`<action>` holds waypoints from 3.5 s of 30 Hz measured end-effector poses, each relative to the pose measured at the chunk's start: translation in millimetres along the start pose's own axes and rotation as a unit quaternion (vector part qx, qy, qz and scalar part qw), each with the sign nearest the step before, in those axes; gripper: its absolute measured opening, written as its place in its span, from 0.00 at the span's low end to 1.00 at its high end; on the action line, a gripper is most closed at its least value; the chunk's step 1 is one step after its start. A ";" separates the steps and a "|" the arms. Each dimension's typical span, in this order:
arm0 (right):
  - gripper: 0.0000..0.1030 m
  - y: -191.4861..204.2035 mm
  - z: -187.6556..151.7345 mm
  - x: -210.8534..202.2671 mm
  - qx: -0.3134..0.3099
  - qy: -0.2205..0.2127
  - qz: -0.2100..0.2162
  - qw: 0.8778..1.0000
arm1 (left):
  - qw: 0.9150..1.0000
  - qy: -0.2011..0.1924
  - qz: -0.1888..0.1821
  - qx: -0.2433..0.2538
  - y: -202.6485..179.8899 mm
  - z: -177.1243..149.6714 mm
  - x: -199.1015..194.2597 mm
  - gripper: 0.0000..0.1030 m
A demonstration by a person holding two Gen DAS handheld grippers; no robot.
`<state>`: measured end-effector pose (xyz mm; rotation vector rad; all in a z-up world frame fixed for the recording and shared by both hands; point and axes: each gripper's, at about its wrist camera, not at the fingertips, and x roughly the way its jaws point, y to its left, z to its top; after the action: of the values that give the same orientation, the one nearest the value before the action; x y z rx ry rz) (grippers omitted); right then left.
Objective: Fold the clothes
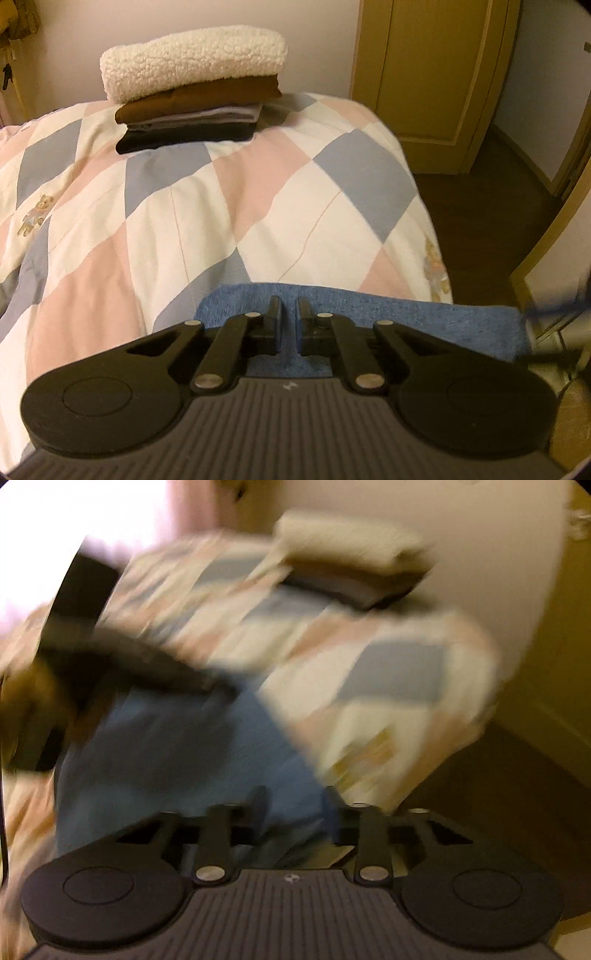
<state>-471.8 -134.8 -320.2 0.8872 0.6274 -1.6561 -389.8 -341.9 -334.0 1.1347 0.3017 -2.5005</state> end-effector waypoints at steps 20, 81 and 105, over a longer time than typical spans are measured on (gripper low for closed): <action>0.22 -12.1 40.5 57.3 -0.085 0.062 0.116 0.988 | 0.966 0.066 0.187 -0.167 49.1 -60.6 -36.3 0.03; 0.78 3.0 4.6 -238.0 -0.057 0.030 0.116 0.991 | 0.923 0.069 0.271 -0.266 -235.3 -55.7 -340.1 0.33; 0.85 28.7 -6.3 -258.4 -0.100 0.025 0.085 0.991 | 0.911 0.078 0.279 -0.293 -246.2 -74.7 -363.6 0.39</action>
<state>-412.2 9.6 -112.3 0.8148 0.7181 -1.3958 -223.6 -2.9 -97.6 0.9828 0.6212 -1.6591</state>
